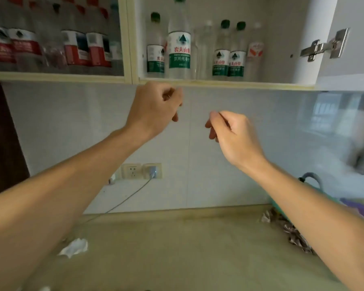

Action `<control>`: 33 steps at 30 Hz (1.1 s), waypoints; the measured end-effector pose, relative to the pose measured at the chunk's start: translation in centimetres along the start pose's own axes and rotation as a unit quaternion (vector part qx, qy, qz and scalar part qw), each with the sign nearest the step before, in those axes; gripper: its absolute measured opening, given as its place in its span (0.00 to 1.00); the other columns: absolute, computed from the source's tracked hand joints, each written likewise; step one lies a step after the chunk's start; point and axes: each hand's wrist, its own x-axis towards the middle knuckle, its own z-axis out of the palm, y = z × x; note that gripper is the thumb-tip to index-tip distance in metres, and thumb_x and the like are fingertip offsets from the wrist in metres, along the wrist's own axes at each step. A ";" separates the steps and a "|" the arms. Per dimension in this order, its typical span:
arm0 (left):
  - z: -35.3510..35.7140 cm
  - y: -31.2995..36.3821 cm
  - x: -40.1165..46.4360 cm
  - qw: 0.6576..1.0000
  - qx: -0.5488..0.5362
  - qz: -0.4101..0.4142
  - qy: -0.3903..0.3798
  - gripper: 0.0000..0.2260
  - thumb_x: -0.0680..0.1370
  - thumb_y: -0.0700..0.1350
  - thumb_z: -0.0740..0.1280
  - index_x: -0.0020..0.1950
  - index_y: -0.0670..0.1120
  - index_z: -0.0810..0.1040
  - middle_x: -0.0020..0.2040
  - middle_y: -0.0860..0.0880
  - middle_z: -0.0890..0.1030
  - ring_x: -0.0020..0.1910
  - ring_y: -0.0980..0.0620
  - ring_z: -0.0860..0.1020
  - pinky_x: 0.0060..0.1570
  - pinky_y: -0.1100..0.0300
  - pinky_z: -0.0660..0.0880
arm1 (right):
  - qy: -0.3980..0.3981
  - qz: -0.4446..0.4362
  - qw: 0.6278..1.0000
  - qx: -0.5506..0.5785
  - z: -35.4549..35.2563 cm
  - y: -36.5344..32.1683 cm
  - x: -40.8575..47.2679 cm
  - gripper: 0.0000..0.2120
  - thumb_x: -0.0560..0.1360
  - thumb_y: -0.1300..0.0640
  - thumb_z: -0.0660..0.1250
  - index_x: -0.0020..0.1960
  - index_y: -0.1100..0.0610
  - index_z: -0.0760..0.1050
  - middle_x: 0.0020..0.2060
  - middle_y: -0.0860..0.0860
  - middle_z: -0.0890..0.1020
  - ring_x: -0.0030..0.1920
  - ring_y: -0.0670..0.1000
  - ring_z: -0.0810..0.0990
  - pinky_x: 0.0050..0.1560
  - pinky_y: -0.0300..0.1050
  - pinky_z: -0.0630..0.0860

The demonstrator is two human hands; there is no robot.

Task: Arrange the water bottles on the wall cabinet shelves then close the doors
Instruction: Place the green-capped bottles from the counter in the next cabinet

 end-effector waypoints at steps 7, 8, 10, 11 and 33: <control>-2.2 -8.3 -10.8 0.981 0.031 -0.169 -0.089 0.17 0.81 0.52 0.65 0.39 0.42 0.81 0.29 0.50 0.82 0.22 0.58 0.75 0.28 0.64 0.73 | -0.154 0.142 0.978 -0.014 7.6 2.6 -11.4 0.19 0.82 0.50 0.61 0.46 0.65 0.78 0.38 0.57 0.83 0.41 0.57 0.81 0.47 0.59 0.79; -2.2 -9.7 -12.5 0.974 0.038 -0.197 -0.105 0.17 0.81 0.53 0.65 0.40 0.42 0.81 0.29 0.50 0.83 0.22 0.57 0.75 0.26 0.64 0.72 | -0.175 0.167 0.970 -0.016 8.7 3.4 -12.9 0.19 0.81 0.50 0.61 0.46 0.66 0.78 0.39 0.60 0.83 0.42 0.60 0.81 0.48 0.60 0.79; -2.3 -12.4 -16.0 0.959 0.050 -0.246 -0.135 0.16 0.81 0.55 0.66 0.41 0.44 0.81 0.31 0.51 0.83 0.24 0.58 0.77 0.24 0.64 0.71 | -0.212 0.209 0.954 -0.021 10.9 4.9 -15.8 0.19 0.81 0.50 0.62 0.47 0.66 0.78 0.41 0.63 0.82 0.44 0.64 0.81 0.48 0.62 0.79; -2.4 -13.7 -17.7 0.950 0.056 -0.267 -0.149 0.15 0.81 0.55 0.66 0.42 0.46 0.81 0.32 0.51 0.83 0.25 0.58 0.78 0.25 0.64 0.72 | -0.230 0.225 0.946 -0.025 12.0 5.6 -17.0 0.18 0.81 0.51 0.62 0.47 0.66 0.79 0.42 0.63 0.83 0.44 0.64 0.81 0.48 0.63 0.79; 4.4 -28.5 -41.3 0.727 0.221 -0.508 -0.405 0.33 0.78 0.59 0.67 0.79 0.49 0.61 0.69 0.41 0.75 0.66 0.41 0.73 0.62 0.44 0.74 | -0.424 0.511 0.747 0.018 28.8 18.2 -32.1 0.32 0.79 0.47 0.68 0.77 0.57 0.61 0.66 0.57 0.77 0.63 0.57 0.78 0.64 0.56 0.77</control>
